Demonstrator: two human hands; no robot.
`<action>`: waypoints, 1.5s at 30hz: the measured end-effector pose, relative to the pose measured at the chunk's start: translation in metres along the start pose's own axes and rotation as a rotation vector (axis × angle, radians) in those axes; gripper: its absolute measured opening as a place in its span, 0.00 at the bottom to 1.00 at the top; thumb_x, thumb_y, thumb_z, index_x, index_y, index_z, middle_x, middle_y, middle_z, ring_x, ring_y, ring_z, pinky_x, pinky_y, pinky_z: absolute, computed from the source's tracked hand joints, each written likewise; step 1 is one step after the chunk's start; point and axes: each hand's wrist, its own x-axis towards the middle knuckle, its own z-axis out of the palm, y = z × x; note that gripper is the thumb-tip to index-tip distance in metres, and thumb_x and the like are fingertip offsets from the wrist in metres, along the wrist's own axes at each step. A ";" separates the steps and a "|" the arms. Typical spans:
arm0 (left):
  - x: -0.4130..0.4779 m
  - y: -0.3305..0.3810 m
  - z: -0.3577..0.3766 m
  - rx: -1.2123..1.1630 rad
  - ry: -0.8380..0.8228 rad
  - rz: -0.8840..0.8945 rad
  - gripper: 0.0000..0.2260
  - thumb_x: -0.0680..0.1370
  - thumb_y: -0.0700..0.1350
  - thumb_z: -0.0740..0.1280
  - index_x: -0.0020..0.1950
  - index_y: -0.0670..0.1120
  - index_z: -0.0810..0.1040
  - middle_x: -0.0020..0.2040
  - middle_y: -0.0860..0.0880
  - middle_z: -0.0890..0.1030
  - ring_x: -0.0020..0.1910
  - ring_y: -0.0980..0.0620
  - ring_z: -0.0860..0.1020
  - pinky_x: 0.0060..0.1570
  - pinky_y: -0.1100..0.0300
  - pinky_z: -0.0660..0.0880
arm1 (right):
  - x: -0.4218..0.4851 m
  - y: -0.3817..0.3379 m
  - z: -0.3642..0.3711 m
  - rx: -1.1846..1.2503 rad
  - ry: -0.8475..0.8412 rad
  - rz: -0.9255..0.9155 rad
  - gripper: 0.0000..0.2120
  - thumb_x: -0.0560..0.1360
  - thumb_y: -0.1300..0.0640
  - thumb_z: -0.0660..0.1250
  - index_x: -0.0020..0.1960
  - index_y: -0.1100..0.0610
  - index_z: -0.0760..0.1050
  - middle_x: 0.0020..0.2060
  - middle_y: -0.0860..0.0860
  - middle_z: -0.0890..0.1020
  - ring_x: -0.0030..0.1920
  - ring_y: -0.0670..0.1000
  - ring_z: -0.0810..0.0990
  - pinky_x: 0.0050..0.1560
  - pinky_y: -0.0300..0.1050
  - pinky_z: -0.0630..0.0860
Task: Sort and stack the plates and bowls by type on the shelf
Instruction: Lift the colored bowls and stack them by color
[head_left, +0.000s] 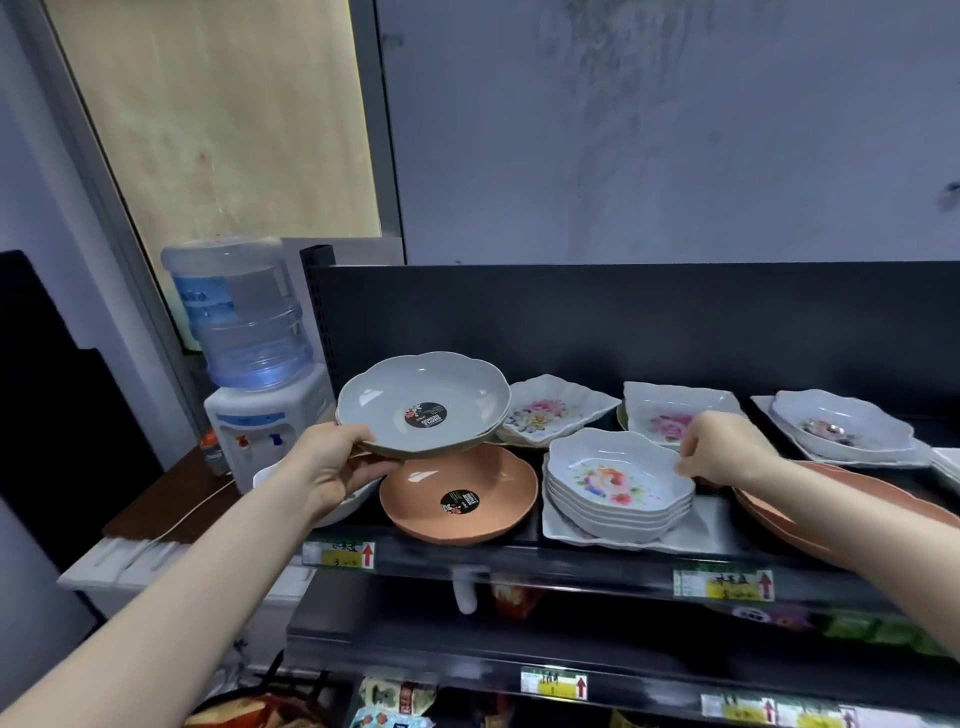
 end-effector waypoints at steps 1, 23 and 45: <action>0.000 -0.001 -0.001 0.000 0.007 -0.002 0.16 0.76 0.28 0.58 0.64 0.34 0.69 0.42 0.38 0.77 0.35 0.42 0.80 0.20 0.58 0.77 | -0.002 -0.004 -0.001 -0.026 0.040 -0.037 0.13 0.65 0.63 0.68 0.25 0.56 0.67 0.23 0.51 0.70 0.34 0.59 0.74 0.28 0.43 0.63; -0.011 0.003 -0.036 -0.015 0.029 0.004 0.08 0.76 0.27 0.57 0.52 0.34 0.70 0.41 0.38 0.76 0.37 0.42 0.78 0.21 0.56 0.78 | -0.058 -0.147 0.062 0.104 -0.159 -0.269 0.08 0.70 0.64 0.63 0.32 0.60 0.73 0.31 0.57 0.83 0.32 0.58 0.84 0.39 0.50 0.83; -0.001 0.030 -0.031 0.010 -0.077 0.037 0.10 0.76 0.28 0.58 0.57 0.34 0.69 0.40 0.38 0.76 0.38 0.41 0.78 0.19 0.58 0.77 | -0.046 -0.153 0.050 0.696 -0.117 0.254 0.04 0.65 0.68 0.64 0.36 0.63 0.76 0.18 0.55 0.78 0.27 0.57 0.84 0.37 0.47 0.82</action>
